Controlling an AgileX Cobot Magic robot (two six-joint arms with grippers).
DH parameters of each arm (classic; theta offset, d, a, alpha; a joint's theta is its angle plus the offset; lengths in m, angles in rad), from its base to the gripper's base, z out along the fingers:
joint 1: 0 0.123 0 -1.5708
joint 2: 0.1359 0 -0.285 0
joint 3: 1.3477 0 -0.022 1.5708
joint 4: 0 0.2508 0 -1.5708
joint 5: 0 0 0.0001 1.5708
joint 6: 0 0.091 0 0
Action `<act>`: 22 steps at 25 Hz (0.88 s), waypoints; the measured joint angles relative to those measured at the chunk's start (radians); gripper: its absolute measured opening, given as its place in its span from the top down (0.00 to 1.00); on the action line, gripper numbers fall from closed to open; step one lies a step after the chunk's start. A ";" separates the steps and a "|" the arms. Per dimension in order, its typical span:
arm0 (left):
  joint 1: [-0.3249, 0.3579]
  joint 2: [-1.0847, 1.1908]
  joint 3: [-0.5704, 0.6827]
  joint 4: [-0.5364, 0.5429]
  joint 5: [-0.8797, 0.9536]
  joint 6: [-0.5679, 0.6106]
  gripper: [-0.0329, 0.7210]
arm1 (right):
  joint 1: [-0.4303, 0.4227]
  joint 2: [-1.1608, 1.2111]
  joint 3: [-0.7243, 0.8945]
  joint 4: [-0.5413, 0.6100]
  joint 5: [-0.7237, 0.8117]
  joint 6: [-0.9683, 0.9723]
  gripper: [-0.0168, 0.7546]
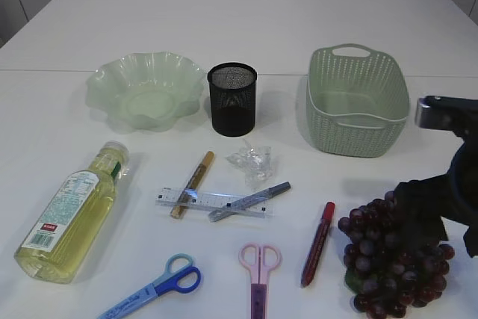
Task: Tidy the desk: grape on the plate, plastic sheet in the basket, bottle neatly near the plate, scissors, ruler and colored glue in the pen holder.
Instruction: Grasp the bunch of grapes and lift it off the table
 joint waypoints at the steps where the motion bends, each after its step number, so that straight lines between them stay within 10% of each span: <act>1: 0.000 0.000 0.000 0.000 0.000 0.000 0.26 | 0.000 0.020 0.000 0.000 -0.011 0.000 0.21; 22: 0.000 0.000 0.000 0.000 0.000 -0.007 0.26 | 0.000 0.301 -0.116 -0.068 -0.076 0.000 0.21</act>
